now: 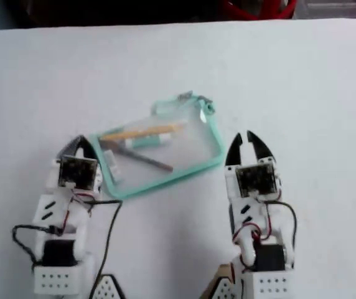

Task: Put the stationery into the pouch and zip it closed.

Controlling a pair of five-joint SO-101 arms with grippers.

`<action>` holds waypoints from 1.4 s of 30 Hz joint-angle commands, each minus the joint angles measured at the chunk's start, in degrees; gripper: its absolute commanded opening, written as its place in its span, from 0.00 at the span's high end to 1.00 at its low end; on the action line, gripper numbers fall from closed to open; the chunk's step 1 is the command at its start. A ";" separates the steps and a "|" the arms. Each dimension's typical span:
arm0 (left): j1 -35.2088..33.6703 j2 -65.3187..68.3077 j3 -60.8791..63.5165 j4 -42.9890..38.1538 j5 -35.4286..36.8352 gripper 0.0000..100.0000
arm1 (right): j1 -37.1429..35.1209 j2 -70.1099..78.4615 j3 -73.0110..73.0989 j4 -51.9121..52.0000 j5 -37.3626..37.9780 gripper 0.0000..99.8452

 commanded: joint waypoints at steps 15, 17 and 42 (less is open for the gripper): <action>-0.40 -0.57 -0.18 37.54 13.10 0.97 | -3.47 0.31 1.14 45.76 -0.70 0.95; -0.48 -0.66 -0.18 38.77 13.71 0.98 | -1.89 0.22 1.14 47.60 -1.23 0.97; -2.24 -0.66 -0.18 38.68 13.80 0.97 | 0.57 0.40 1.14 47.43 -2.99 0.97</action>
